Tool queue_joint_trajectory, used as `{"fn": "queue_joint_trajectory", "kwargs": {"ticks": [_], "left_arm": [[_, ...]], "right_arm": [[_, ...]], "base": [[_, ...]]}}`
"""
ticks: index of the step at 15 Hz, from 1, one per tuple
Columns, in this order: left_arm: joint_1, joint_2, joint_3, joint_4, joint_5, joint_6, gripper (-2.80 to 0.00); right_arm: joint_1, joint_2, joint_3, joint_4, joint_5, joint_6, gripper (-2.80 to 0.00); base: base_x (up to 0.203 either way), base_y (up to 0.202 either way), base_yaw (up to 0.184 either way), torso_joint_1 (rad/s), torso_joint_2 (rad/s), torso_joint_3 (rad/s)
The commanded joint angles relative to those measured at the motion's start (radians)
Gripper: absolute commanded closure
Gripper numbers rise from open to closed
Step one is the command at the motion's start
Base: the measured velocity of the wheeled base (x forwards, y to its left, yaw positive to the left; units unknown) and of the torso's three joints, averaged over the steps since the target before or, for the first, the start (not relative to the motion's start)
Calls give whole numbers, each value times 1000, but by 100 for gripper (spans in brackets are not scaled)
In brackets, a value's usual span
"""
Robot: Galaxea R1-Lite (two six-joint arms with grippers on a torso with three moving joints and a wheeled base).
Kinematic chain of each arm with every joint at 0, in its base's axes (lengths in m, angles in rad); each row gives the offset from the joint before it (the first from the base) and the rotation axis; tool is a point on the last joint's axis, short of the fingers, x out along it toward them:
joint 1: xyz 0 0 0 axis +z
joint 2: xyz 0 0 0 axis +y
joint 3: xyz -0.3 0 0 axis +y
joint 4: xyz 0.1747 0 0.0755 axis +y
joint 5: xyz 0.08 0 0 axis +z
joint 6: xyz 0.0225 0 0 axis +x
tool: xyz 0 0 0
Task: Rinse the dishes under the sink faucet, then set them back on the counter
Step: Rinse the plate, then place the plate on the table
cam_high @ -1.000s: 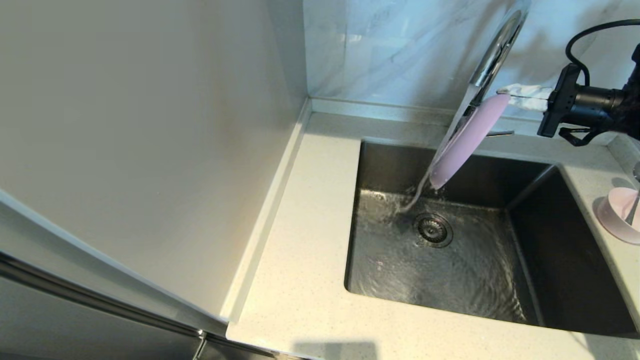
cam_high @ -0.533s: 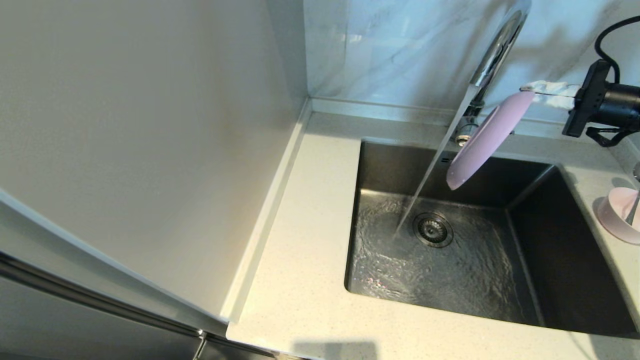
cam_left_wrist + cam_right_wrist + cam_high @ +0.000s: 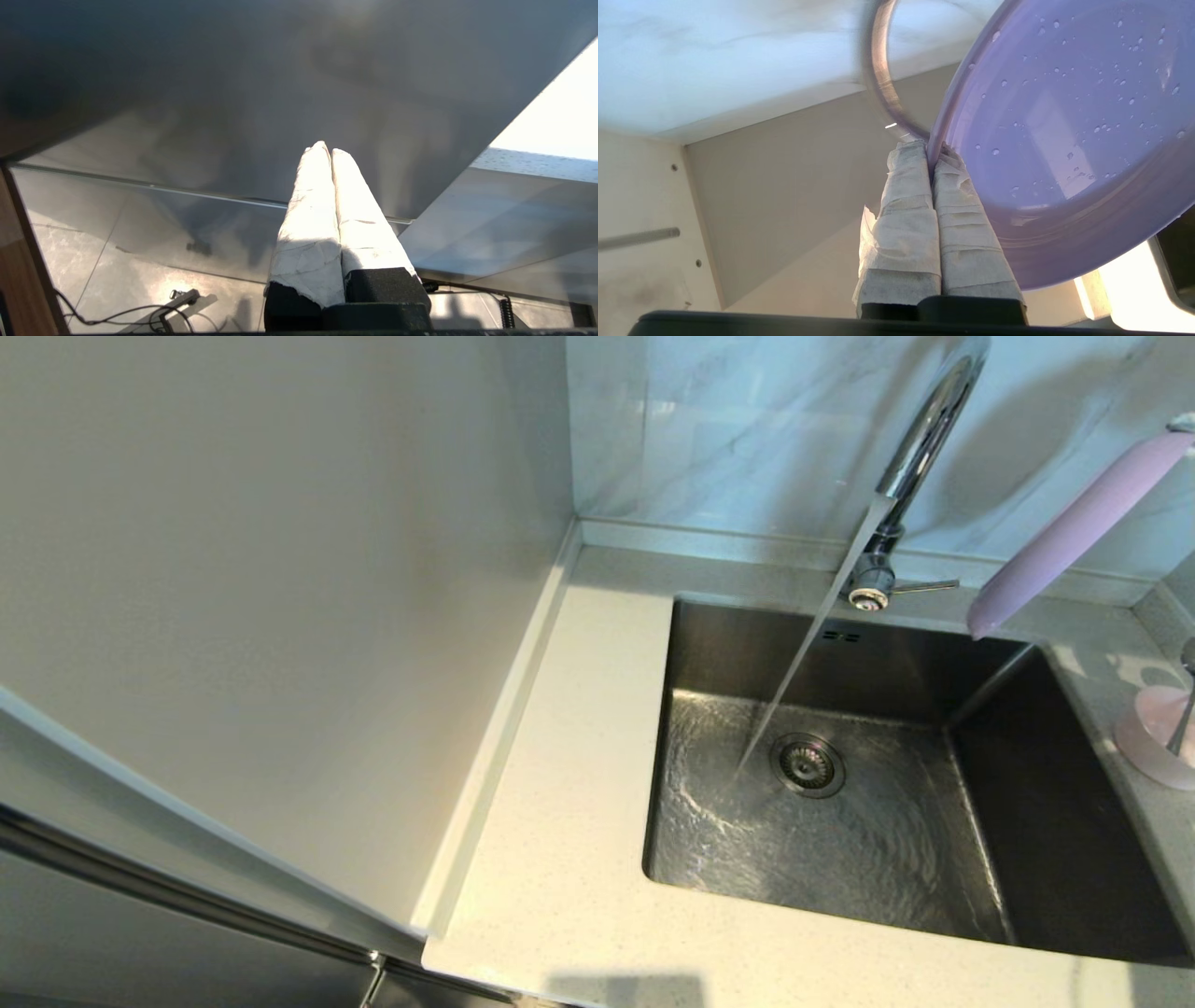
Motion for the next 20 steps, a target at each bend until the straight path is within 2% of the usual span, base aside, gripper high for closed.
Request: {"fn": "queue_joint_trajectory", "kwargs": {"ticks": [1,3,4,7,8,9,11,12,14,15,17,18,19,20], "left_arm": [[0,0,0,0,0,0,0],[0,0,0,0,0,0,0],[0,0,0,0,0,0,0],[0,0,0,0,-1,0,0],[0,0,0,0,0,0,0],[0,0,0,0,0,0,0],[0,0,0,0,0,0,0],[0,0,0,0,-1,0,0],[0,0,0,0,0,0,0],[0,0,0,0,-1,0,0],[0,0,0,0,0,0,0],[0,0,0,0,0,0,0],[0,0,0,0,0,0,0],[0,0,0,0,0,0,0]], "right_arm": [[-32,-41,-46,78,4,7,0],[-16,-28,-51,225,2,5,0],[18,-18,-47,324,-8,6,0],[237,11,-59,670,-95,2,0],[282,12,-66,783,-147,-32,0],[296,5,-76,864,-184,-143,0],[311,-4,-143,1070,-284,-477,0],[333,-6,-186,1197,-377,-699,0],[391,-24,-263,1437,-698,-1129,0],[407,-48,-285,1489,-782,-1298,0],[428,-104,-326,1520,-815,-1625,0],[435,-125,-377,1487,-787,-1714,0],[439,-151,-407,1396,-708,-1802,0],[441,-169,-409,1343,-668,-1897,0]], "base": [[0,0,0,0,0,0],[0,0,0,0,0,0],[0,0,0,0,0,0],[0,0,0,0,0,0],[0,0,0,0,0,0],[0,0,0,0,0,0],[0,0,0,0,0,0],[0,0,0,0,0,0],[0,0,0,0,0,0],[0,0,0,0,0,0],[0,0,0,0,0,0],[0,0,0,0,0,0],[0,0,0,0,0,0],[0,0,0,0,0,0]]}}
